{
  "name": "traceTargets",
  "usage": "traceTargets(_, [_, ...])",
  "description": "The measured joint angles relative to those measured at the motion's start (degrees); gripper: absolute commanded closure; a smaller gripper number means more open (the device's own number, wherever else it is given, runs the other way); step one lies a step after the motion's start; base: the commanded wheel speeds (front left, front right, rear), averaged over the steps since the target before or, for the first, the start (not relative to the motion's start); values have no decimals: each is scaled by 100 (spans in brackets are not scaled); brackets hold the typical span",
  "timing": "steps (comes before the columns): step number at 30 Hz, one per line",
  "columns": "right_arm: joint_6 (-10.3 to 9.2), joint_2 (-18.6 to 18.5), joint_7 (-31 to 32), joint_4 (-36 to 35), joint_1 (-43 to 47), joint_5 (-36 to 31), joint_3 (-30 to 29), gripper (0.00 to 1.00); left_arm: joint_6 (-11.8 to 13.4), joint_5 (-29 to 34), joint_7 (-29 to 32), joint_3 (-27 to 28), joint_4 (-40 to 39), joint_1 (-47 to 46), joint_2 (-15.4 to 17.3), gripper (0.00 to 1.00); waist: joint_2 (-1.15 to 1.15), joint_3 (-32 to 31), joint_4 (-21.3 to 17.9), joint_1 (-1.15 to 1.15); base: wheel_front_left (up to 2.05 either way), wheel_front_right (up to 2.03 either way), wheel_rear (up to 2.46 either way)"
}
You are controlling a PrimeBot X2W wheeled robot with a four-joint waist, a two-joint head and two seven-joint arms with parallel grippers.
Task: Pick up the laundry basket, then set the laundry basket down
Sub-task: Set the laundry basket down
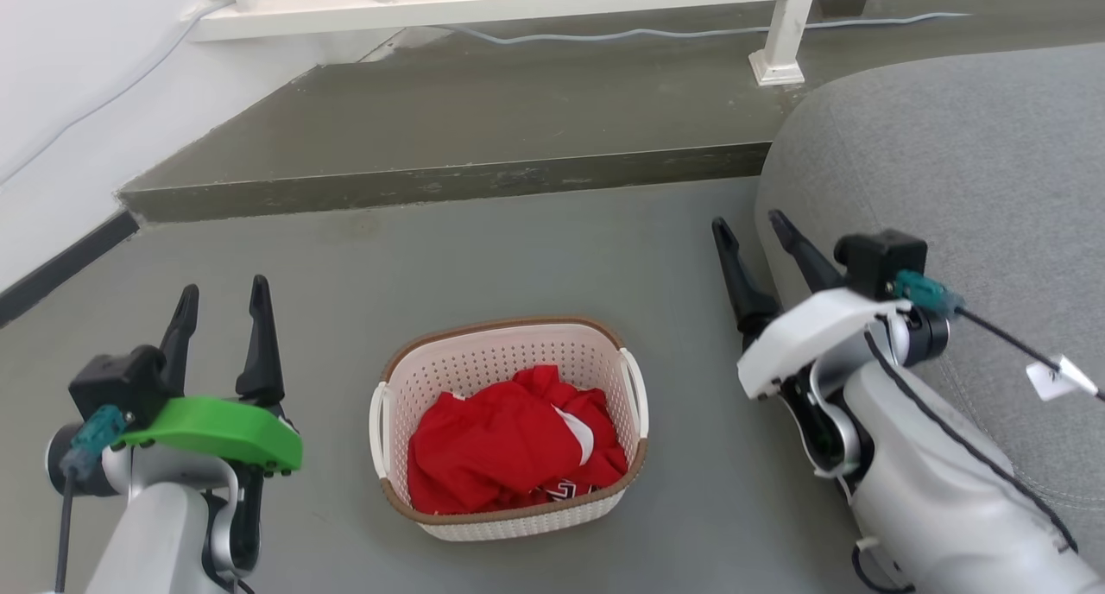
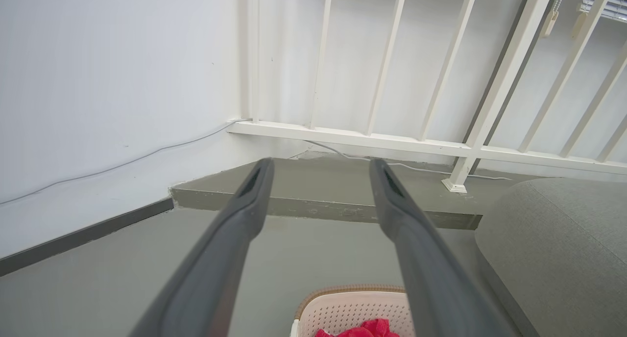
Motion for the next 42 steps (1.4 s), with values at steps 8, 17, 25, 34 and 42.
traceTargets(8, [-2,48,0,-307,480,-274,-204,0,-15,96,0,120,-385,361,-180,0,0,-47,-43,0,0,0,0])
traceTargets(17, [-3,105,0,-522,804,-528,-303,0,-19,227,0,211,-672,671,-279,0,0,-65,-104,0,0,0,0])
traceTargets(25, [-3,120,0,-654,946,-646,-419,0,-22,365,0,300,-777,862,-330,0,0,-47,-128,0,0,0,0])
traceTargets(34, [2,159,0,-722,1119,-800,-528,0,-79,458,0,353,-851,977,-366,0,0,-37,-121,0,0,0,0])
traceTargets(42, [37,189,0,-744,1180,-873,-591,0,-123,509,0,398,-880,1004,-417,0,0,-26,-118,0,0,0,0])
